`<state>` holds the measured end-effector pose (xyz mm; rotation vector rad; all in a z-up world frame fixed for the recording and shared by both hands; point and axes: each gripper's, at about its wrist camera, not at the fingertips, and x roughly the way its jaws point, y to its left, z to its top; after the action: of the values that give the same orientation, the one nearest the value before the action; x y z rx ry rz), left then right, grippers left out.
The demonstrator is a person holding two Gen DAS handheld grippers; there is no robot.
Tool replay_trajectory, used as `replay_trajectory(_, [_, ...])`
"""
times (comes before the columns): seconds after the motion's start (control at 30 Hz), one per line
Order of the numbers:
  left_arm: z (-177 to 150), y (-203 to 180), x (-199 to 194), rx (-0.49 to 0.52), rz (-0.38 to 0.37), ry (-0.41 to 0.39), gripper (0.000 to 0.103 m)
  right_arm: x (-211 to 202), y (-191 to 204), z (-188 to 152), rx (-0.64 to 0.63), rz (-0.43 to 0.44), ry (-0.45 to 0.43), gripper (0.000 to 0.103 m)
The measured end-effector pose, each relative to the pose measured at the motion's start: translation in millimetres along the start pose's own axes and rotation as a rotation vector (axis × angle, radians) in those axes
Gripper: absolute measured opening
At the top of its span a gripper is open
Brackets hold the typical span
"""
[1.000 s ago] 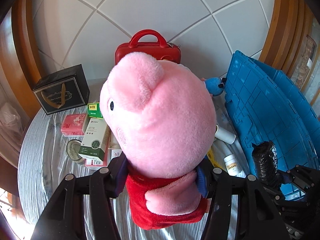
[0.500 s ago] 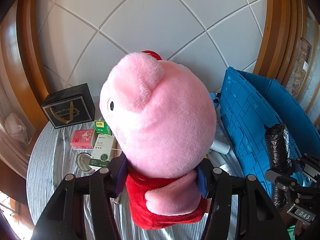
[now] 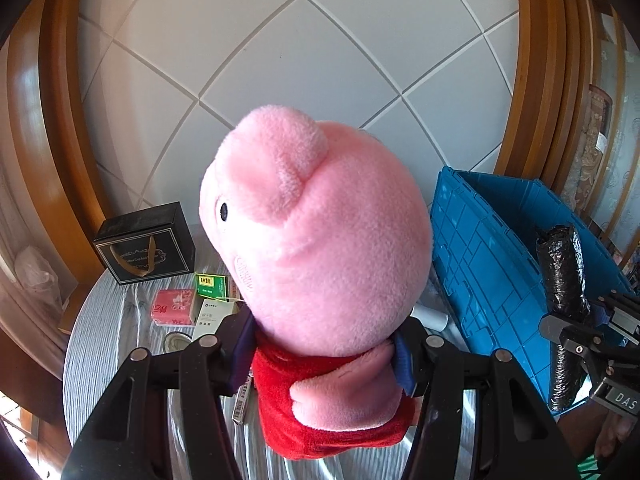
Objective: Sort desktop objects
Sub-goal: 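Lift and carry the black roll and pink pig doll over the blue crate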
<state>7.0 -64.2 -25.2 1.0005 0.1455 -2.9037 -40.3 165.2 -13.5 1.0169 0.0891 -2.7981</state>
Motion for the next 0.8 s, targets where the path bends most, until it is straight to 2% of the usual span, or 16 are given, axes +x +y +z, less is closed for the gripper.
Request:
replay_trajectory(0.47, [17.3,-35.3,-20.4,0.055,-0.026,-0.041,0.055,-36.4,-26.6,6.1,0.037,-0.025,-0.063,0.035])
replay_trajectory(0.8, [27.3,-81.6,-21.0,0.106,-0.079,-0.055,0.055,-69.4,-55.1,7.2,0.075,-0.056,-0.103,0.035])
